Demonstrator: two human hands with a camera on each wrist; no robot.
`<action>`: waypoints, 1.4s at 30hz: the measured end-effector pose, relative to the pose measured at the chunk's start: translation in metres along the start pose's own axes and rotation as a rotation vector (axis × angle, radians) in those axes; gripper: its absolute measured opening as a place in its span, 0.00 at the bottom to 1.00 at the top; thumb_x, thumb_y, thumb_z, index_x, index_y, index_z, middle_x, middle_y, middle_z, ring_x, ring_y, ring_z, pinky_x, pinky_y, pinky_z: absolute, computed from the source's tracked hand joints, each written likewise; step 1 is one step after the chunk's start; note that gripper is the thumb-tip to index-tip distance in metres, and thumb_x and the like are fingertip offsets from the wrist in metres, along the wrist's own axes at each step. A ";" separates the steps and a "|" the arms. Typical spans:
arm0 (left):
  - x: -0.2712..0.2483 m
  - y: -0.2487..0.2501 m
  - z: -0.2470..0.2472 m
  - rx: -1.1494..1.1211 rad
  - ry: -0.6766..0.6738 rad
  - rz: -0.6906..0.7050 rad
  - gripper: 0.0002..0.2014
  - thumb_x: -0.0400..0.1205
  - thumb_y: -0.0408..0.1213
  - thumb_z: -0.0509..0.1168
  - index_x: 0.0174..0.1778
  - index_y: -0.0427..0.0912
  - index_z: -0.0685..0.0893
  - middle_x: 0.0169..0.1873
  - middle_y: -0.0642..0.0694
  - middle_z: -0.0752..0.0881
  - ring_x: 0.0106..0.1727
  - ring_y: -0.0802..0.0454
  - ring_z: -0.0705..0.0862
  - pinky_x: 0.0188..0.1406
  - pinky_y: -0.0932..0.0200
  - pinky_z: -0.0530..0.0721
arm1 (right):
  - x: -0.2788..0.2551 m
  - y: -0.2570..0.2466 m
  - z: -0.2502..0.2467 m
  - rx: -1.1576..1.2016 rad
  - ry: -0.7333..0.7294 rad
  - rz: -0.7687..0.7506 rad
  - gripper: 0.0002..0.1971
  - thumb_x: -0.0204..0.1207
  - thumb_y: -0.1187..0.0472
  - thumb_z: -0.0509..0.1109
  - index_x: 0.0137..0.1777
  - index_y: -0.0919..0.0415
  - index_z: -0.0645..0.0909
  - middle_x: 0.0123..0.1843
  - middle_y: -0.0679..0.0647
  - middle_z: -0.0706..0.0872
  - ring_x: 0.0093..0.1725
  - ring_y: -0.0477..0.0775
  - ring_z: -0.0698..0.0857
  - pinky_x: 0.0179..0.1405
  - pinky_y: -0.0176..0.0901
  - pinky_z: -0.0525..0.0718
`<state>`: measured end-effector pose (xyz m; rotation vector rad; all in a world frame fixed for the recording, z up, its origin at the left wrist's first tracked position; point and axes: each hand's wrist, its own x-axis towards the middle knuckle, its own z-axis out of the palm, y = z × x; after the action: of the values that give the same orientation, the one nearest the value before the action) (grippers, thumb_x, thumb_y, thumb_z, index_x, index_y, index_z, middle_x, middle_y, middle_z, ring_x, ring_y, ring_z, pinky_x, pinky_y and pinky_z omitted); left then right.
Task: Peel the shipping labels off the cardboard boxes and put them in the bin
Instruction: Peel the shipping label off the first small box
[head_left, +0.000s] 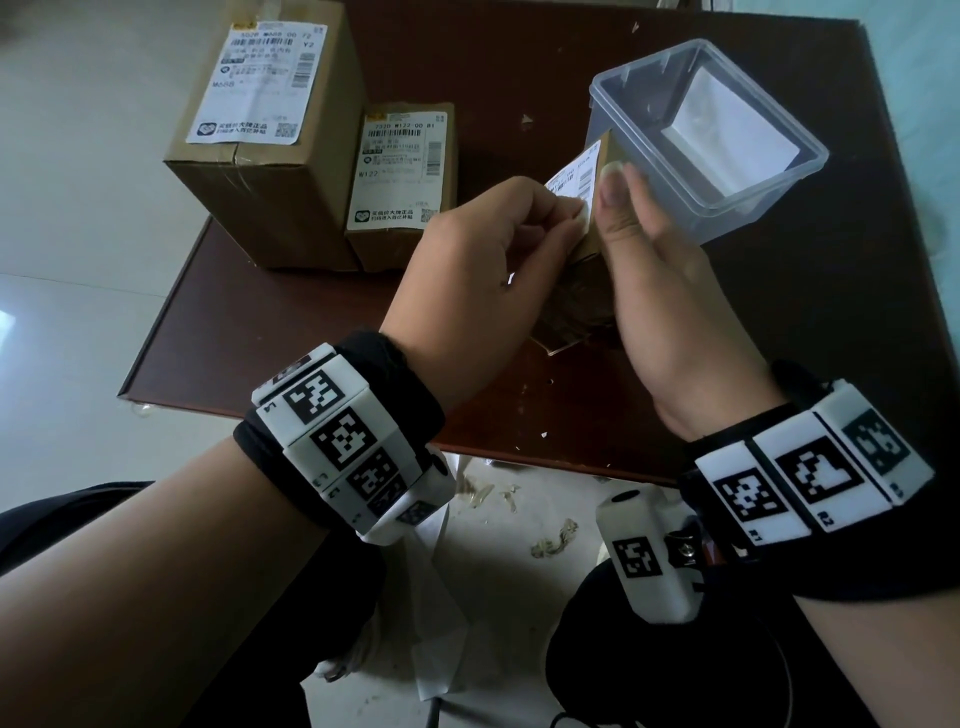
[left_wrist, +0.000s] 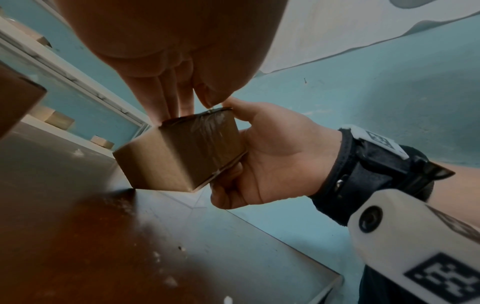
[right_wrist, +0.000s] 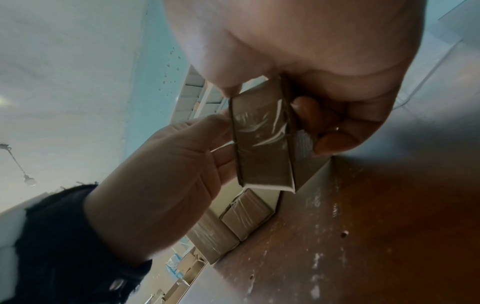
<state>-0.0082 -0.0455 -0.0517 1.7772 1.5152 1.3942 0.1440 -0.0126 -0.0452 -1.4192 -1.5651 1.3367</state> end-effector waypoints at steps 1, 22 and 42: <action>0.000 0.000 0.000 -0.001 -0.001 -0.001 0.06 0.87 0.33 0.68 0.51 0.32 0.87 0.51 0.47 0.92 0.50 0.60 0.91 0.49 0.60 0.90 | 0.000 -0.001 0.000 -0.004 -0.003 0.003 0.39 0.87 0.27 0.53 0.94 0.39 0.54 0.92 0.42 0.67 0.89 0.43 0.66 0.85 0.45 0.66; 0.004 -0.004 -0.002 -0.090 -0.055 -0.133 0.08 0.83 0.35 0.74 0.53 0.35 0.94 0.53 0.47 0.93 0.53 0.60 0.92 0.53 0.59 0.91 | -0.002 0.000 0.002 0.001 0.018 0.031 0.38 0.89 0.31 0.54 0.95 0.40 0.49 0.93 0.43 0.64 0.89 0.44 0.67 0.87 0.46 0.67; 0.002 -0.001 -0.006 -0.011 -0.028 -0.092 0.06 0.85 0.34 0.71 0.51 0.37 0.93 0.41 0.51 0.93 0.42 0.64 0.91 0.40 0.65 0.89 | -0.004 -0.001 0.002 0.051 -0.030 0.033 0.44 0.85 0.31 0.67 0.95 0.38 0.49 0.92 0.42 0.65 0.86 0.41 0.71 0.88 0.51 0.72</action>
<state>-0.0137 -0.0452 -0.0489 1.6910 1.5511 1.3257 0.1422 -0.0167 -0.0441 -1.4058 -1.5217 1.4134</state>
